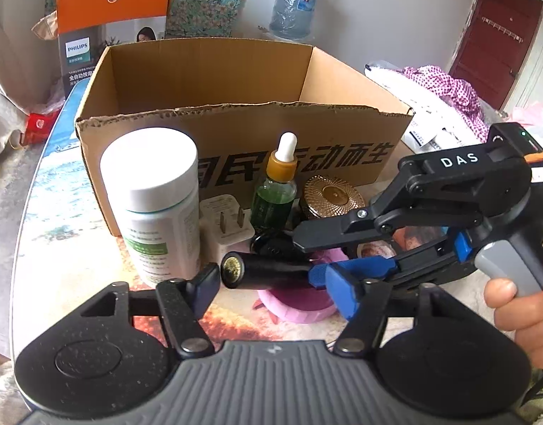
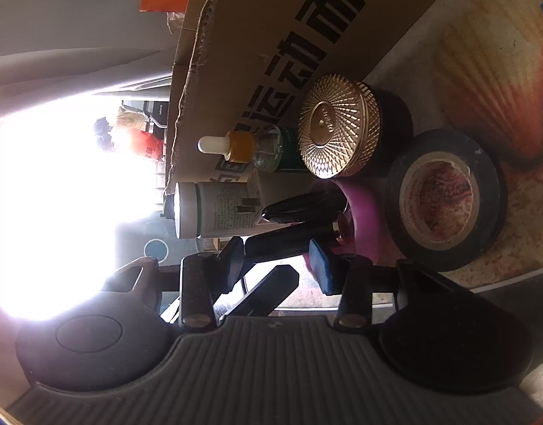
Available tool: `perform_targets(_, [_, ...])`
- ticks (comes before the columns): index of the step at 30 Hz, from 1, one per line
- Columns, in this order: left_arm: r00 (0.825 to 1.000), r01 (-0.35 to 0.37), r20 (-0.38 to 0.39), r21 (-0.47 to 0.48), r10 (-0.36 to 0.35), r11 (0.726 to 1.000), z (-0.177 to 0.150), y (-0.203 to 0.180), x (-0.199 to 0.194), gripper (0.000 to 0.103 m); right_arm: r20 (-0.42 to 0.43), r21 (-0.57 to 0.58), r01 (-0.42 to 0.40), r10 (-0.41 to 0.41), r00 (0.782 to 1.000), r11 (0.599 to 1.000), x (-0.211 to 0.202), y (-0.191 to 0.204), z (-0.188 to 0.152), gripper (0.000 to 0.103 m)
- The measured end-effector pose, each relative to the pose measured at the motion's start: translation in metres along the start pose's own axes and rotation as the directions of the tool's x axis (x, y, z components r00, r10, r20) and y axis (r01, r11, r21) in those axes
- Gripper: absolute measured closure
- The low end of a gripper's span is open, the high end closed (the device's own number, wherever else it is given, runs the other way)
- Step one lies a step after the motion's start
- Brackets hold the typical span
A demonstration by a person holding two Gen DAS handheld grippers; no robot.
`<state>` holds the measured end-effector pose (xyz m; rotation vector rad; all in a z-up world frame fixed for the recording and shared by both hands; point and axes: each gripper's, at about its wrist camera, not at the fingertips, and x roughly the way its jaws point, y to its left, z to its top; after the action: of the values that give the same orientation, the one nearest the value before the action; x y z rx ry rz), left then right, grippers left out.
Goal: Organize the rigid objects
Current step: 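Lower the right tool into the pink bowl and grasp the black cylinder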
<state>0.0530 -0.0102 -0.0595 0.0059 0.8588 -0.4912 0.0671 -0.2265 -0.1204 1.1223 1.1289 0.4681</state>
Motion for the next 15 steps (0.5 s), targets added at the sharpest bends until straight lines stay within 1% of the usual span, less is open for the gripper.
perform_targets(4, [1.0,-0.008,0.028,0.01,0.008,1.0,-0.001,-0.003,-0.003,0.05,0.014,-0.008,0.009,-0.008,1.0,1.0,0.001,0.0,-0.002,0.062])
perform_targets(5, [0.999,-0.004,0.036,0.016,0.004,1.0,-0.001,-0.003,-0.005,0.051,0.016,-0.006,0.008,-0.008,1.0,1.0,-0.006,0.001,0.002,0.062])
perform_targets(9, [0.998,0.027,0.054,0.043,-0.029,0.999,-0.004,-0.008,-0.014,0.061,0.026,-0.003,0.019,-0.019,0.999,1.0,-0.012,0.001,0.004,0.061])
perform_targets(15, [0.997,0.067,0.032,0.079,-0.07,0.995,-0.011,-0.021,-0.016,0.066,0.033,0.003,0.038,-0.038,0.999,0.999,-0.019,0.0,0.004,0.061])
